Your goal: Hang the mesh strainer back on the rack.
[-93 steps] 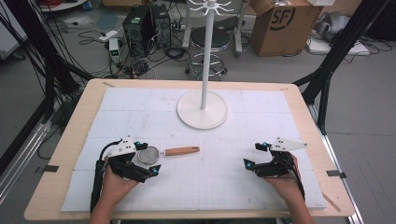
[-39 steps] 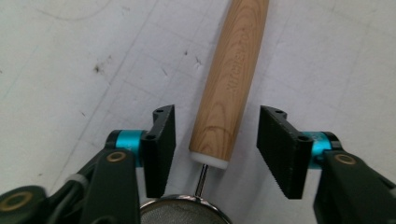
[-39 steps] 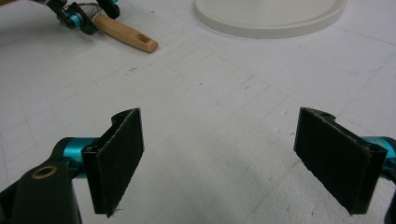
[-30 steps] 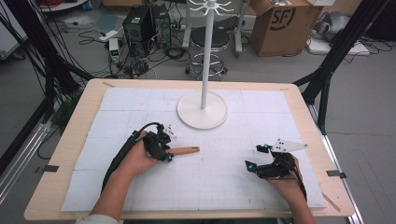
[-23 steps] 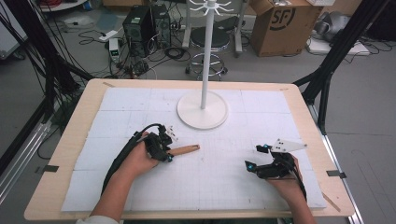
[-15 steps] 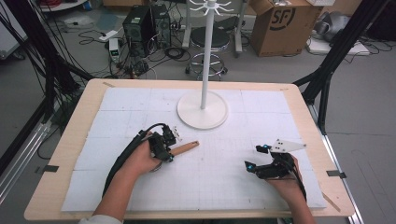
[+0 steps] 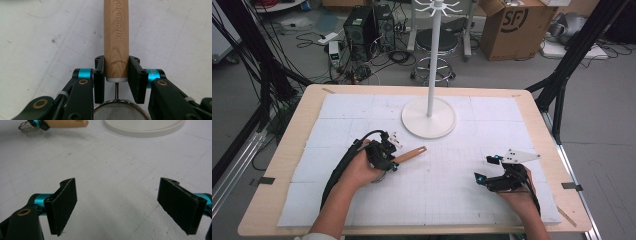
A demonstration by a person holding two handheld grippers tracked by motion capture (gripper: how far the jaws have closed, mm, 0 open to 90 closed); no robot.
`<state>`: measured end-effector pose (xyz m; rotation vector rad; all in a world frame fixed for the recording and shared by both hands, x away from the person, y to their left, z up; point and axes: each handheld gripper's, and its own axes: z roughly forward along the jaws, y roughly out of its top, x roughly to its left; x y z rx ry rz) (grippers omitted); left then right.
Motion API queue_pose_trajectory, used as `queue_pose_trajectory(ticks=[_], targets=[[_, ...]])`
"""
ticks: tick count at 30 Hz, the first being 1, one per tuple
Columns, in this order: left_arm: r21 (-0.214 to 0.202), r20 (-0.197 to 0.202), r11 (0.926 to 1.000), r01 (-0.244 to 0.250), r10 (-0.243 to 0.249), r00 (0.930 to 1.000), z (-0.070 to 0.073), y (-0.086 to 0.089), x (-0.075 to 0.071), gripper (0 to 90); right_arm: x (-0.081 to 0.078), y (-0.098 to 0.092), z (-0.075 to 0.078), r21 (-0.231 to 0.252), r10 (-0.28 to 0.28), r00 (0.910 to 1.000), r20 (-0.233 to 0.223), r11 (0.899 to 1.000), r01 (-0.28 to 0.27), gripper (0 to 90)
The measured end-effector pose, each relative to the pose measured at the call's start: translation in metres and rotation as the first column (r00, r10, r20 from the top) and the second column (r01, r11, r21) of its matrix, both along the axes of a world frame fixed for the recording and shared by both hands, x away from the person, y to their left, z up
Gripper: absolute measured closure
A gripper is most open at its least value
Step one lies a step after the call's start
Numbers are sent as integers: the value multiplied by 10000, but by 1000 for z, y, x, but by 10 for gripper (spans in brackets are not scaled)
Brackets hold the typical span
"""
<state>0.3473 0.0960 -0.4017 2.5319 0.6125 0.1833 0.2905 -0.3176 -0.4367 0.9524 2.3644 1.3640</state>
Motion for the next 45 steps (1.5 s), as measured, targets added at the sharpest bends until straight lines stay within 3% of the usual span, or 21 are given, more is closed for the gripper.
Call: queue_pose_trajectory(ticks=[3, 5, 11, 14, 17, 21, 23, 27, 31, 35, 38, 41, 45], targets=[[-713, 197, 9973, -165, 180, 9996, 10, 7, -1, 692, 0, 0, 0, 13, -10, 10000, -5, 10000, 10, 154], [-1232, 256, 9918, -344, 378, 9990, 15, 11, -2, 692, 0, 0, 0, -9, -7, 10000, 14, 10000, 7, 154], [-2022, 505, 9787, -345, 456, 9977, 34, 15, -4, 692, 0, 2, 1, -8, 43, 10000, 38, 10000, -43, 154], [-2696, 589, 9623, -354, 531, 9969, 45, 17, -3, 692, 0, 2, 1, -5, 48, 9999, 99, 10000, -48, 154], [-3031, 739, 9524, -326, 576, 9956, 55, 17, -2, 692, 0, 2, 1, -2, 48, 10000, 28, 10000, -48, 154], [-3674, 942, 9297, -259, 649, 9934, 70, 15, 0, 693, 0, 2, 1, 3, 57, 9999, 93, 10000, -57, 154], [-3858, 1152, 9224, -170, 664, 9911, 78, 14, 2, 692, 0, 2, 1, 5, 51, 10000, 50, 10000, -51, 154], [-4412, 1338, 8974, -24, 685, 9886, 91, 13, 4, 692, 0, 2, 1, 37, 43, 10000, 68, 10000, -43, 154], [-4744, 1579, 8802, 137, 698, 9850, 102, 13, 6, 692, 0, 1, 1, 38, 63, 9999, 115, 10000, -63, 154], [-5126, 1694, 8580, 336, 627, 9835, 111, 16, 10, 692, 0, 1, 2, 54, 67, 9999, 110, 10000, -68, 154], [-5201, 1885, 8528, 471, 609, 9802, 117, 18, 12, 692, -1, 2, 2, 42, 101, 9999, 44, 9999, -101, 154], [-5461, 1980, 8360, 541, 660, 9780, 124, 19, 14, 692, 0, 2, 2, 29, 130, 9998, 130, 9999, -130, 154], [-5651, 2072, 8230, 571, 746, 9755, 133, 20, 19, 692, 0, 2, 2, 75, 136, 9998, 113, 9999, -137, 154]])
